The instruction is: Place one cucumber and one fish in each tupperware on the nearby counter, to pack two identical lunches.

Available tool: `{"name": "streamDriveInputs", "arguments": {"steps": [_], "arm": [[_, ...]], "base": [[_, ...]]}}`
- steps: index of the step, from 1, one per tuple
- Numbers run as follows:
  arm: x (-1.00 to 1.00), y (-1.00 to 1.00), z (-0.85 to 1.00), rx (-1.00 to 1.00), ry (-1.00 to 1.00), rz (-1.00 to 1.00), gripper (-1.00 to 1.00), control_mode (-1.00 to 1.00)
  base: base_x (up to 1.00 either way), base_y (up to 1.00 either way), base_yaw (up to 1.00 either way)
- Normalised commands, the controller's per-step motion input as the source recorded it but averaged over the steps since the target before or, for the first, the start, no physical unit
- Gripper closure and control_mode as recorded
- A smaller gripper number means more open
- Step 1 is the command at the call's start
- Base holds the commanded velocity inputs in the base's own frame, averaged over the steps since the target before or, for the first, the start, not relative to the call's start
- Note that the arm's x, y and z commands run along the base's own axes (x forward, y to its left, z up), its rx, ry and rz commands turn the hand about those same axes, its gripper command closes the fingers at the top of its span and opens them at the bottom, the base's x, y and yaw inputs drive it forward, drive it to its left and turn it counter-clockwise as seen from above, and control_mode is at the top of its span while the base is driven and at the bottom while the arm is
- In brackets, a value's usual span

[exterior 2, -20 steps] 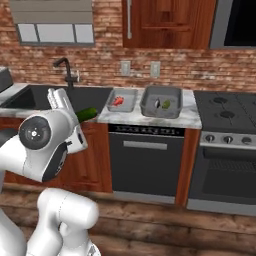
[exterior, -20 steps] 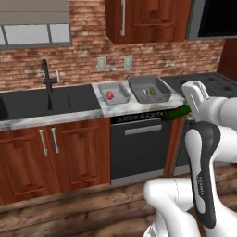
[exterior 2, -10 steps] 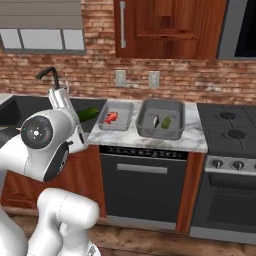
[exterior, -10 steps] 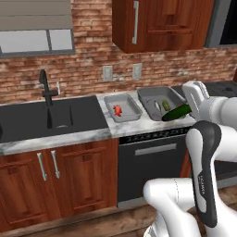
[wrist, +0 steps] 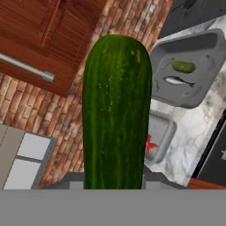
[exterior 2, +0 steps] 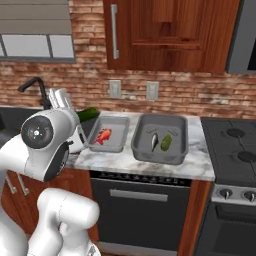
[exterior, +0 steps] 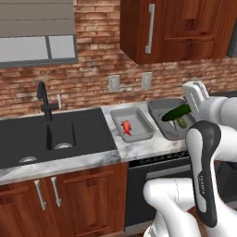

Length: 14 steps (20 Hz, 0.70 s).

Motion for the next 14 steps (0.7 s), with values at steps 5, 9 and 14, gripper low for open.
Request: {"name": "streamDriveInputs", "arguments": {"steps": [5,9,14], "arm": [[0.00,0.00,0.00,0.00,0.00,0.00,1.00,1.00],[0.00,0.00,0.00,0.00,0.00,0.00,1.00,1.00],[0.00,0.00,0.00,0.00,0.00,0.00,1.00,1.00]], "base": [[0.54,0.00,0.00],[0.54,0.00,0.00],[0.59,0.00,0.00]]}}
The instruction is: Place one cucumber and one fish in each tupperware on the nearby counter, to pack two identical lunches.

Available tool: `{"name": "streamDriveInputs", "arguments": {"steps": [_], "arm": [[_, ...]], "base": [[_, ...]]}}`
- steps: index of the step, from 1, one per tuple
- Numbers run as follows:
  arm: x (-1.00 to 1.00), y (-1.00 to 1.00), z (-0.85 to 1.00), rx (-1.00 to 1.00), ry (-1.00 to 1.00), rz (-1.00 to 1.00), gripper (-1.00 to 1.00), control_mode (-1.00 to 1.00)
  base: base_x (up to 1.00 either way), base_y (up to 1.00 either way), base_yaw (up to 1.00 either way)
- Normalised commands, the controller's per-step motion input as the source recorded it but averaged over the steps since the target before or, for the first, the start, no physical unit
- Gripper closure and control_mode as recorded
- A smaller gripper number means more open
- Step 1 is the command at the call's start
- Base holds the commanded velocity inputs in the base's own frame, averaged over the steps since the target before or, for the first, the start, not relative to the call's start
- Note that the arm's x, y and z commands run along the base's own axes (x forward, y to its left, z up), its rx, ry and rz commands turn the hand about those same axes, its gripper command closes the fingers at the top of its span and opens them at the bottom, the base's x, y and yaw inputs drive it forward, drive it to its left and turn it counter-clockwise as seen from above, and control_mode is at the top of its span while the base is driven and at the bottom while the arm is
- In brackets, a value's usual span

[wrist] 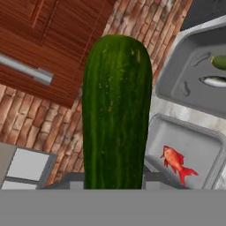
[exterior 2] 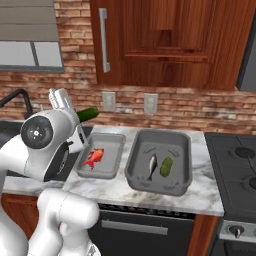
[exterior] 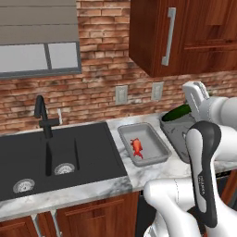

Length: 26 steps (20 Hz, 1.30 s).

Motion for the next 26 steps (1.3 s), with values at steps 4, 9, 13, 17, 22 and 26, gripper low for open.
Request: {"name": "streamDriveInputs", "arguments": {"steps": [4,9,13,17,22,26], "arm": [[0.00,0.00,0.00,0.00,0.00,0.00,1.00,1.00],[0.00,0.00,0.00,0.00,0.00,0.00,1.00,1.00],[0.03,0.00,-0.05,0.00,0.00,0.00,1.00,-1.00],[0.00,0.00,-0.25,-0.06,0.00,0.00,1.00,-1.00],[-0.08,0.00,-0.19,-0.17,0.01,0.00,1.00,-1.00],[-0.03,0.00,-0.33,-0.24,0.00,0.00,1.00,-1.00]], "base": [[0.55,0.00,0.00],[0.40,0.00,0.00],[0.11,0.00,0.00],[0.00,0.00,0.00],[0.00,0.00,0.00],[0.00,0.00,0.00]]}}
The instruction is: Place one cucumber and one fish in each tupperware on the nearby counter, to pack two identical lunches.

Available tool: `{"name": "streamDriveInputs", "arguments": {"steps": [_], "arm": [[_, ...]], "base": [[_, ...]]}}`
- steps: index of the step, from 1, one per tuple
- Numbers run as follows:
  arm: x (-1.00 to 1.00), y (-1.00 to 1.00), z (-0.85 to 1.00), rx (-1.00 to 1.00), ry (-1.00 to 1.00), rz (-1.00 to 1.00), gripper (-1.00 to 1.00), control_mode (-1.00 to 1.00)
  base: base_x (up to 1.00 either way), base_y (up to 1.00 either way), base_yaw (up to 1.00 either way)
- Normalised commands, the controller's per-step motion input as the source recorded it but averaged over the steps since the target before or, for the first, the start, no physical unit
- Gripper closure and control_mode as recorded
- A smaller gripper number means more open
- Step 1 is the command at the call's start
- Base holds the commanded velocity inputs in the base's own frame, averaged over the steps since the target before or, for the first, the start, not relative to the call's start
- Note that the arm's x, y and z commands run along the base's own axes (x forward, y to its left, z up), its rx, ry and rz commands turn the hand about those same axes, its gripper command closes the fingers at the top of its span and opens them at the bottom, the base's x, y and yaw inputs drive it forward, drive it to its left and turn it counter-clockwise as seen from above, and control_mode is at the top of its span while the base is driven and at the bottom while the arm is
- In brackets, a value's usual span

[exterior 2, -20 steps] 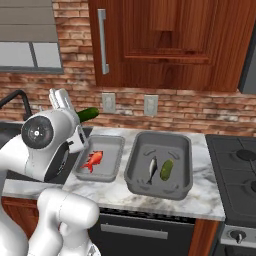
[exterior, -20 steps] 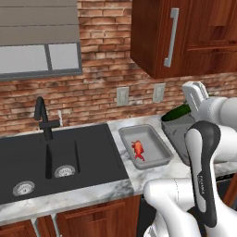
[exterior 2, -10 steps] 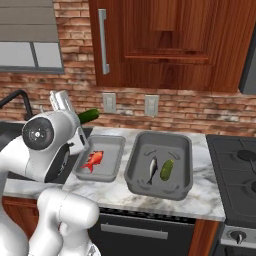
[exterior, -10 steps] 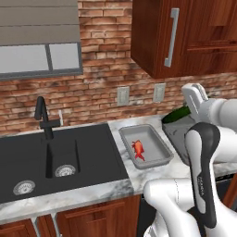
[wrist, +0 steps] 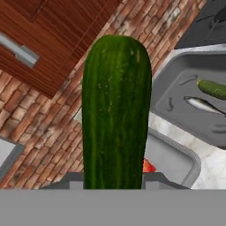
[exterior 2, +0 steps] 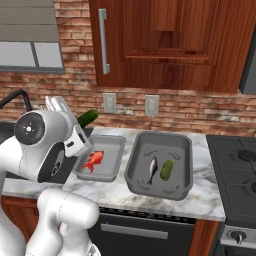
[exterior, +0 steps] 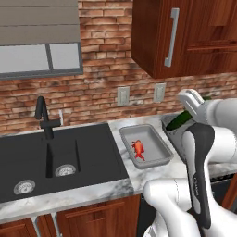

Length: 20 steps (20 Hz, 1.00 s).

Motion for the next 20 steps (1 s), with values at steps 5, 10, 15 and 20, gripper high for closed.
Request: {"name": "streamDriveInputs", "arguments": {"steps": [5,10,15,20], "arm": [[-0.04,0.00,-0.34,-0.25,0.00,0.00,1.00,-1.00],[-0.08,0.03,-0.57,-0.23,0.00,0.00,1.00,-1.00],[-0.07,0.08,-0.79,-0.20,0.00,0.00,1.00,-1.00],[-0.10,0.07,-0.55,-0.14,0.00,0.04,1.00,-1.00]], "base": [[0.00,0.00,0.00],[0.00,0.00,0.00],[0.00,0.00,0.00],[0.00,0.00,0.00]]}}
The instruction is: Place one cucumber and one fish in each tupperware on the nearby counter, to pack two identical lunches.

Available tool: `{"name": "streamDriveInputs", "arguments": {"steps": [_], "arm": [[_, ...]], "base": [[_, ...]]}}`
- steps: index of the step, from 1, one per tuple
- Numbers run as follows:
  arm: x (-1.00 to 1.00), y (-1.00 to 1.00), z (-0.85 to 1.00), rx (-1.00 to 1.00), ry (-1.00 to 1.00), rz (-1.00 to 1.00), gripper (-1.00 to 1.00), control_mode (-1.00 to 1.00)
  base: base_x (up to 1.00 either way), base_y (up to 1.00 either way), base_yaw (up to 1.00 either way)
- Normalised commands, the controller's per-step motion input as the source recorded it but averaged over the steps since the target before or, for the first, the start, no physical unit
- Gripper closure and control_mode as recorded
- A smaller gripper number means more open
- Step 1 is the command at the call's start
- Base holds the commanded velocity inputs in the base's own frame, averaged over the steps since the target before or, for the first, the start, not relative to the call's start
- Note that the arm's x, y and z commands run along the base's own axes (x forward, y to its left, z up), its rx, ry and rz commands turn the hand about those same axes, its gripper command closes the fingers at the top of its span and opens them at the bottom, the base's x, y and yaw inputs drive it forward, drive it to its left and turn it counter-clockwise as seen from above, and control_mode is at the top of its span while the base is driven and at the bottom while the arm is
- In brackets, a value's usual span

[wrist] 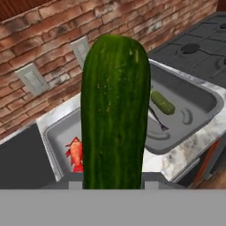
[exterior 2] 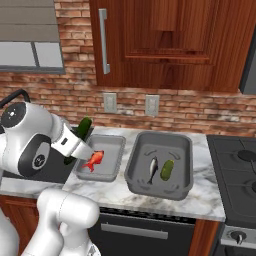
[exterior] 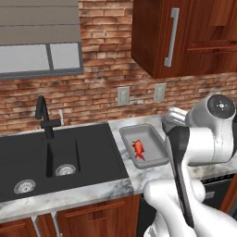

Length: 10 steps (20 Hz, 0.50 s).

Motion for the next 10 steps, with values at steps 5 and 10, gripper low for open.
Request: {"name": "streamDriveInputs", "arguments": {"steps": [5,10], "arm": [[-0.05,0.08,-0.48,-0.13,0.00,0.12,1.00,-1.00],[-0.01,0.22,-0.55,-0.14,0.00,0.16,1.00,-1.00]], "base": [[0.00,0.00,0.00],[0.00,0.00,0.00]]}}
